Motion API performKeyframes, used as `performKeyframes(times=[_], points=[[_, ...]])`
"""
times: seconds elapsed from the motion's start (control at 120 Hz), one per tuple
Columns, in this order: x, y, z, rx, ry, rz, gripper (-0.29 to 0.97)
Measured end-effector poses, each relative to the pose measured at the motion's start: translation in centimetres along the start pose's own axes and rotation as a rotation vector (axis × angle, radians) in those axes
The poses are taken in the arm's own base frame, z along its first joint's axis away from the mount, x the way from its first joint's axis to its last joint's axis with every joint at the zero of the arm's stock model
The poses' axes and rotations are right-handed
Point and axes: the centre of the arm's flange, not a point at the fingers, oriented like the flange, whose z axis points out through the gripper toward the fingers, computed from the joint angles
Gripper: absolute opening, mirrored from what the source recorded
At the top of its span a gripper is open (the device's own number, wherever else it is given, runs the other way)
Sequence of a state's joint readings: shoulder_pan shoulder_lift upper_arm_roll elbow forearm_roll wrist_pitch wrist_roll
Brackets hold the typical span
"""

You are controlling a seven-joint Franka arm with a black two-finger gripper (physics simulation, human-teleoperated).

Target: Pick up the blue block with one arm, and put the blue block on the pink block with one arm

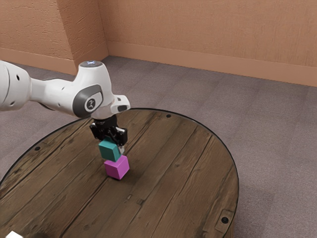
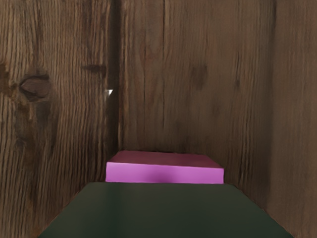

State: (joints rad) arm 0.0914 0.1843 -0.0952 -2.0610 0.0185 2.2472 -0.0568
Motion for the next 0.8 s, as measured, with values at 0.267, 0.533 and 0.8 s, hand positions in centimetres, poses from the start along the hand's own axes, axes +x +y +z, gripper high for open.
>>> performKeyframes(times=[0.267, 0.533, 0.8], points=[[0.0, -0.5, 0.8, -0.014, -0.016, 0.043, 0.36], [0.1, -0.6, 0.9, -0.025, -0.018, 0.076, 0.36], [0.2, -0.2, 0.7, -0.035, -0.016, 0.113, 0.54]])
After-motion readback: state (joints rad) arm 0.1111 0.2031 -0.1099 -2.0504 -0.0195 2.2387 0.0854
